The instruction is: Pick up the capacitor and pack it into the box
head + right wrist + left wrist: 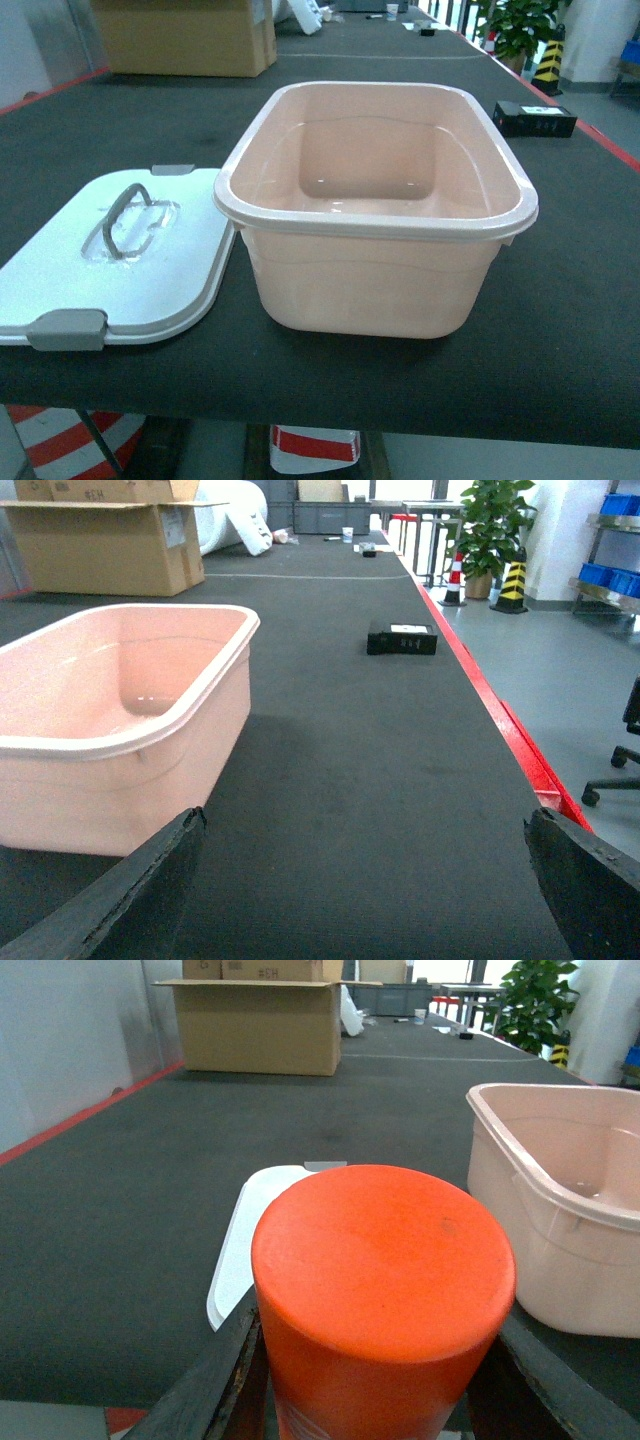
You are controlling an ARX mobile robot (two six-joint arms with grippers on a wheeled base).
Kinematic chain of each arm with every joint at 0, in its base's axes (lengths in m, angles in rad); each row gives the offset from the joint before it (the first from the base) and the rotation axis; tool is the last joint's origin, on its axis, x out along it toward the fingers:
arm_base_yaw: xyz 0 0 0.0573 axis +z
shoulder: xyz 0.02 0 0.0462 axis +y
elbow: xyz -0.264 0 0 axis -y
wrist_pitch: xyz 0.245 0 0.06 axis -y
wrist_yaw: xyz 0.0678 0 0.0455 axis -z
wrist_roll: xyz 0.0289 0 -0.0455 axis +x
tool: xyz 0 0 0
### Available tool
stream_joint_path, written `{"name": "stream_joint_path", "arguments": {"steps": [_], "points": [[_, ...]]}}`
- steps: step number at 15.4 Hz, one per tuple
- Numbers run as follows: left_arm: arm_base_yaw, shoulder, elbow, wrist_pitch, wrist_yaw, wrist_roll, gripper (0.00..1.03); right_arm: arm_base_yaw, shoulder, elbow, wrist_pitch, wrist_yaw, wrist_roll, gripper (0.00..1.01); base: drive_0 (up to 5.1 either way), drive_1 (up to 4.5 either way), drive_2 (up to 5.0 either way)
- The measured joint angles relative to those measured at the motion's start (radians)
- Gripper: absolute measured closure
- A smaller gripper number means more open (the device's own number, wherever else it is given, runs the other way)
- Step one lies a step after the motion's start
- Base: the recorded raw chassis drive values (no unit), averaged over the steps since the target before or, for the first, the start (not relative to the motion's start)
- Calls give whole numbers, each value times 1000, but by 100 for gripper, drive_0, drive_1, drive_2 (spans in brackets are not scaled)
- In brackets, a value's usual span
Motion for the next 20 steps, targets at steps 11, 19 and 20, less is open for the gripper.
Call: {"name": "stream_joint_path", "arguments": {"steps": [11, 19, 20], "points": [[0, 0, 0, -5, 1, 0, 59, 0, 0, 0, -5, 0, -1, 3, 0, 0, 0], [0, 0, 0, -5, 1, 0, 59, 0, 0, 0, -5, 0, -1, 3, 0, 0, 0], [0, 0, 0, -5, 1, 0, 59, 0, 0, 0, -5, 0, -1, 3, 0, 0, 0]]}}
